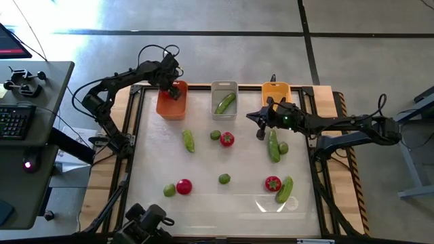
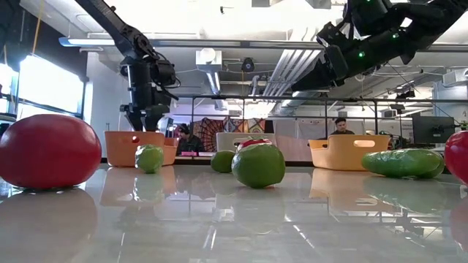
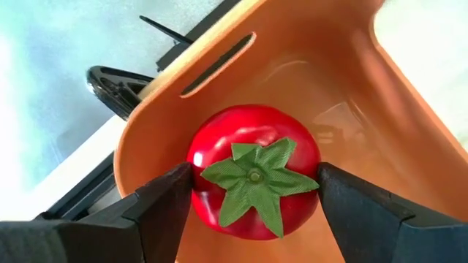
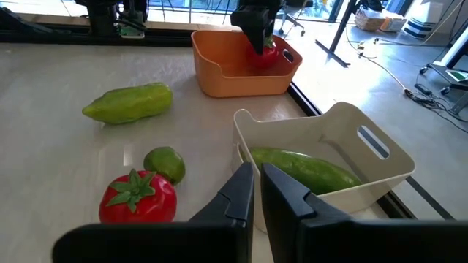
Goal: Sort produce into baskets
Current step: Put the top left tomato into the orange bin, then adjust the cucumber in the gray bin
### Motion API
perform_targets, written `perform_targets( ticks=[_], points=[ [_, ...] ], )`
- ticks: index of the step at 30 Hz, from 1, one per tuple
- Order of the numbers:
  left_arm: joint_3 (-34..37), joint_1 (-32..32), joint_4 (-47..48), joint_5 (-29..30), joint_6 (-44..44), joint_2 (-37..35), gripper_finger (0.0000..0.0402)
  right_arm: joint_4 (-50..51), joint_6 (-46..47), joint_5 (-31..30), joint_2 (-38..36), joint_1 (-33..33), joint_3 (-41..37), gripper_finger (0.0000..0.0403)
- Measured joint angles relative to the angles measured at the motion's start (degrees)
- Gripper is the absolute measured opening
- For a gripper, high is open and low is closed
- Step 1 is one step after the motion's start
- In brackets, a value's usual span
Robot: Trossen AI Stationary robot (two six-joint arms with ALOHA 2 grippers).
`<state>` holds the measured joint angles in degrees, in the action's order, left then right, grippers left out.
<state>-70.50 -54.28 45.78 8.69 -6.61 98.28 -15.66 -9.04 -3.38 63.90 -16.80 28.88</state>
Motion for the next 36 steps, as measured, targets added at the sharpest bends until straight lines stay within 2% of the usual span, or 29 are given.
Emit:
perform_targets(
  ticks=[13, 29, 32, 36],
  points=[
    [0.0, -0.5, -3.3, -0.7, 0.4, 0.0, 0.0278, 0.1, 0.0, 0.0, 0.0, 0.0, 0.0, 0.0016],
    [0.0, -1.7, -2.7, -0.4, -1.1, -0.1, 0.0278, 0.2, 0.0, 0.0, 0.0, 0.0, 0.0, 0.0016],
    [1.9, -2.0, -8.1, -2.6, -1.0, -2.3, 0.0278, 0.2, 0.1, -0.3, 0.0, 0.0, 0.0, 0.0016],
    [7.4, -0.8, -19.5, -5.0, 0.3, -8.0, 0.0278, -0.5, 1.6, -4.5, 0.0, 0.1, 0.0, 0.0016]
  ],
)
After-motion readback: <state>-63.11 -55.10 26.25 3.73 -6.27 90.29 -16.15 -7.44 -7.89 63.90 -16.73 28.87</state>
